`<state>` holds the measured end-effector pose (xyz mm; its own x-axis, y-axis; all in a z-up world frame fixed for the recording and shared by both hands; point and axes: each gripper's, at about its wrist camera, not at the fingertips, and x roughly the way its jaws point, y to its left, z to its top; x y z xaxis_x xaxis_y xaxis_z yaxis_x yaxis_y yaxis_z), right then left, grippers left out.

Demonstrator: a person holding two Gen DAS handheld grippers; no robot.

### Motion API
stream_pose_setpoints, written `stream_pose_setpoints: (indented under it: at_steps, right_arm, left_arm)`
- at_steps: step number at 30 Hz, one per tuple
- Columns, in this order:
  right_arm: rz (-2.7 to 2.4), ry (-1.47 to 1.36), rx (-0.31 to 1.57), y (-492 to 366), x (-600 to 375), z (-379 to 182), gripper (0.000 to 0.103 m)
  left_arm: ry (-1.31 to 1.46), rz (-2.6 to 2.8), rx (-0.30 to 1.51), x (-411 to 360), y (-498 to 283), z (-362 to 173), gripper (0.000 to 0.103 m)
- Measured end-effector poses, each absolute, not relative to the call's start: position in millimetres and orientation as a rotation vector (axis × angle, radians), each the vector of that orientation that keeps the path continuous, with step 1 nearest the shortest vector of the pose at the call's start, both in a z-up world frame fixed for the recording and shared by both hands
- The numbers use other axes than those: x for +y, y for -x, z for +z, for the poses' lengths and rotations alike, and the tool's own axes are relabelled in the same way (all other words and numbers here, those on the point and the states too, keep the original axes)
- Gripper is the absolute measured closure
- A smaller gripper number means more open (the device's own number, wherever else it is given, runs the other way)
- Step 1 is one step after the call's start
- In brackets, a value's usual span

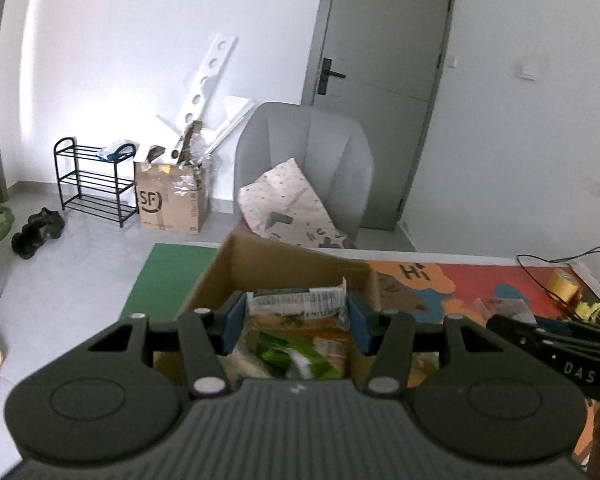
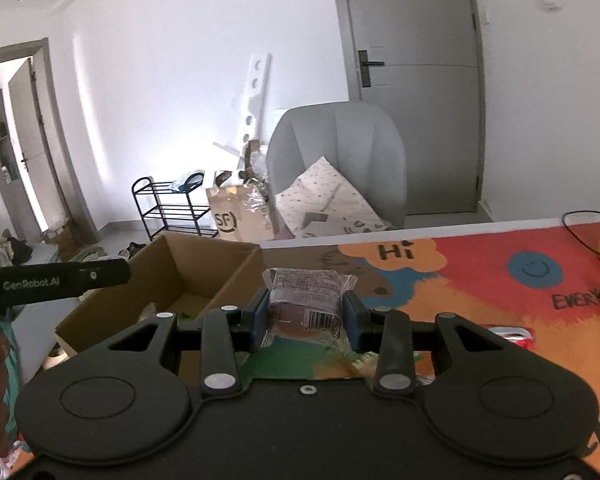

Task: Organize snacks
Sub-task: 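Carry both packets into the cardboard box and open both grippers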

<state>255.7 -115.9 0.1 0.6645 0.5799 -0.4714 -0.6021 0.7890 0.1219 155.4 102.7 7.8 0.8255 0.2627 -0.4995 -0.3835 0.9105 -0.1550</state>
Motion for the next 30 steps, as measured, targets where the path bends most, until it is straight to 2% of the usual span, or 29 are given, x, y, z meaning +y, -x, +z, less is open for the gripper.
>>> stream_pose_setpoints:
  at_steps: [8, 18, 26, 28, 30]
  right_arm:
    - [0.721, 0.064, 0.518, -255, -85, 4, 0.066]
    - [0.770, 0.075, 0.530, -261, -52, 1, 0.066]
    - [0.821, 0.055, 0.538, -270, -33, 2, 0.066]
    - [0.853, 0.033, 0.535, -273, -30, 4, 0.063]
    - [0.868, 0.005, 0.533, -275, -32, 5, 0.052]
  left_arm:
    - [0.300, 0.369, 0.525, 130, -156, -2, 0.047]
    - [0.352, 0.368, 0.528, 142, -151, -4, 0.029]
    - [0.377, 0.380, 0.523, 152, -151, -5, 0.027]
    - [0.385, 0.389, 0.525, 154, -151, -6, 0.025]
    - [0.395, 0.393, 0.526, 156, -150, -7, 0.024]
